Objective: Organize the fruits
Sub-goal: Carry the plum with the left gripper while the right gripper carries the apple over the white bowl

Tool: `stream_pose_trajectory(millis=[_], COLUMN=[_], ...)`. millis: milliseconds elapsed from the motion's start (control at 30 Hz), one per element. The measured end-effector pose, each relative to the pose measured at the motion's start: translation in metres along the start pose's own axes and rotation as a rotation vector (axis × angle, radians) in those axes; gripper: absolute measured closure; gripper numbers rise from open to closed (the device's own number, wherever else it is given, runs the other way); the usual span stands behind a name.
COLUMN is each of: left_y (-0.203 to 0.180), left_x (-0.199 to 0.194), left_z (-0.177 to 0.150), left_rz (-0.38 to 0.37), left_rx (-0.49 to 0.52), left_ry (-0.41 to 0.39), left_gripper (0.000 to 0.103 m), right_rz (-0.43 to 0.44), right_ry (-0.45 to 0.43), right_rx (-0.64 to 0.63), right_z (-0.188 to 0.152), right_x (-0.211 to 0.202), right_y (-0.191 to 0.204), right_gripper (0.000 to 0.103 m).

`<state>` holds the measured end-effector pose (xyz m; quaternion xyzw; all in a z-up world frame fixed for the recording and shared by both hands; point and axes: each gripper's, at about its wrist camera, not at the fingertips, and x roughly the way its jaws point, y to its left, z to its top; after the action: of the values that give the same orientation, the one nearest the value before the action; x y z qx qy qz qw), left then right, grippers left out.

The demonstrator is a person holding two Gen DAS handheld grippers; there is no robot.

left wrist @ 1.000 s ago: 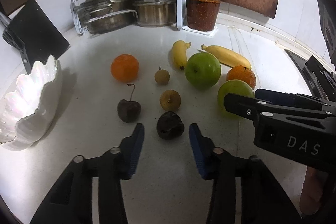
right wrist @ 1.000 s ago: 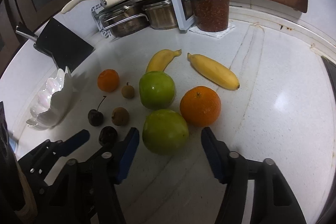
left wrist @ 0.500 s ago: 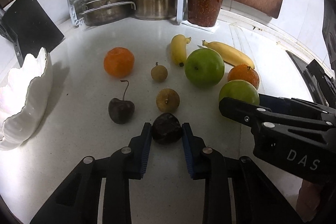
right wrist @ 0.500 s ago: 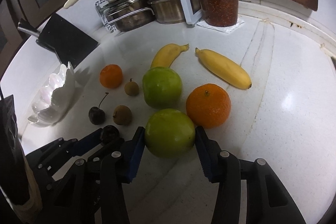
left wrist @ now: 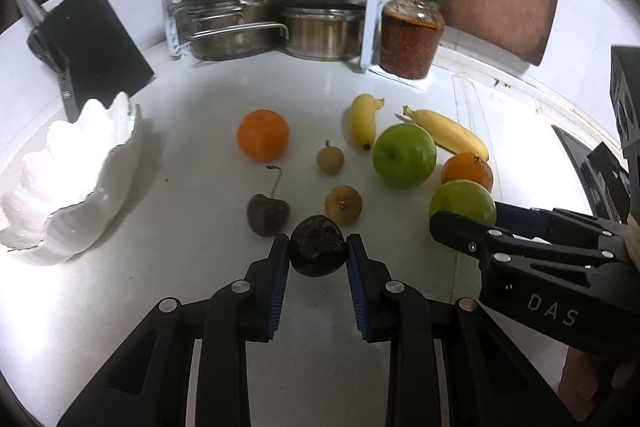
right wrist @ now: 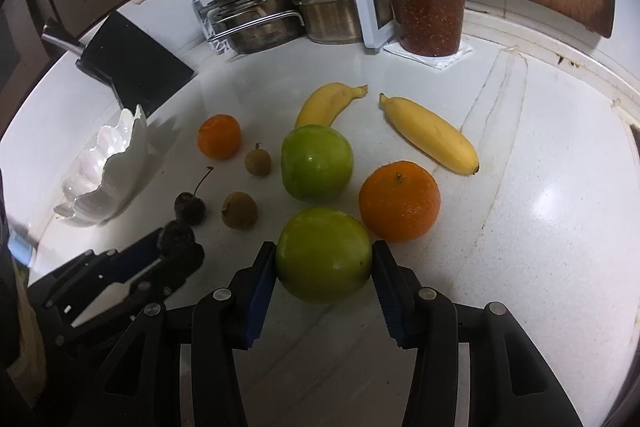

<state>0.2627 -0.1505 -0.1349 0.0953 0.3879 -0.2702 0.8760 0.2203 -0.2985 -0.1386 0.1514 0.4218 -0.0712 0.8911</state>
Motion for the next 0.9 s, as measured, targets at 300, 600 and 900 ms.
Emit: stream_pose_trajectory(millis=[300, 600, 900], left_y=[0.012, 0.033, 0.051], left_x=[-0.033, -0.078, -0.118], left_z=[0.007, 0.015, 0.021], left_rz=[0.027, 0.084, 0.146], left_rx=[-0.051, -0.102, -0.123], left_ry=[-0.061, -0.147, -0.238], left_gripper=[0.074, 0.074, 0.074], right_rz=[0.007, 0.051, 0.11], right_ry=[-0.053, -0.135, -0.214], right_rx=[-0.064, -0.128, -0.194], right_z=[0.009, 0.022, 0.033], right_x=[-0.024, -0.051, -0.074], right_y=[0.017, 0.048, 0.081], right_gripper=[0.054, 0.054, 0.054])
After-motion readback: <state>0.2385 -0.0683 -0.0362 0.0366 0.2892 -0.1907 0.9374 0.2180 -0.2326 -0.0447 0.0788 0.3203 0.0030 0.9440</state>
